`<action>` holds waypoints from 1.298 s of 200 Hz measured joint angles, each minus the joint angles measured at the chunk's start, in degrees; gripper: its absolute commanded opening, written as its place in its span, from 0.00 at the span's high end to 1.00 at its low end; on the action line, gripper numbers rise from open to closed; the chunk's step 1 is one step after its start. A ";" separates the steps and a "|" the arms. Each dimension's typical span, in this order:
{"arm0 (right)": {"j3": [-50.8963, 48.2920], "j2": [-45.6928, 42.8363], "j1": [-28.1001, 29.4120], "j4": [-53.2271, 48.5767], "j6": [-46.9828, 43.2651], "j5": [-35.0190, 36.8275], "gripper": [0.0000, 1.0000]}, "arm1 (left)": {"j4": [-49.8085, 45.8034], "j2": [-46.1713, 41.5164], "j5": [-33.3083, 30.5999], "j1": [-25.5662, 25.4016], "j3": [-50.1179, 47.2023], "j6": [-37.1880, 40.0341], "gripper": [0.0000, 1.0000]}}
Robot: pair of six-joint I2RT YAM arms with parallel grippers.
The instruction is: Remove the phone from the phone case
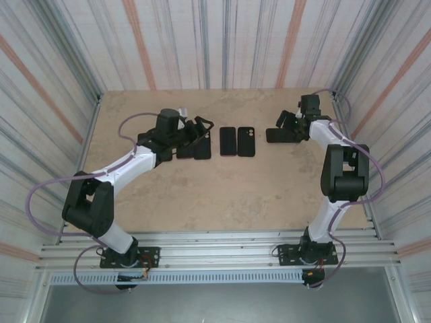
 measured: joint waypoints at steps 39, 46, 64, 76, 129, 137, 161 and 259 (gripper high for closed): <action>0.26 0.04 1.79 -5.09 9.49 4.92 0.01 | 0.33 -0.04 1.68 1.14 -1.18 -0.02 0.10; 0.26 0.04 2.05 -5.90 11.28 5.49 0.01 | 0.61 -0.04 2.10 1.29 -1.18 -0.02 0.10; 0.26 0.39 2.62 -7.19 15.34 6.32 0.01 | 1.25 -0.04 2.86 1.49 -1.25 -0.04 0.10; 0.28 1.05 2.99 -7.69 17.49 6.95 0.01 | 1.49 -0.04 3.43 1.77 -1.27 -0.04 0.10; 2.51 6.64 3.89 -9.33 23.98 7.19 0.01 | 2.56 -0.04 4.48 2.58 -2.16 -0.07 0.10; 2.73 7.23 3.98 -9.35 24.63 7.21 0.01 | 2.54 -0.04 4.59 2.80 -2.27 -0.07 0.10; 3.58 8.39 3.98 -9.27 25.70 7.21 0.01 | 2.58 -0.04 4.94 3.17 -2.40 -0.07 0.10; 14.43 16.04 3.98 -9.79 26.71 10.40 0.01 | 2.58 -0.04 5.38 3.37 -2.86 -0.07 0.10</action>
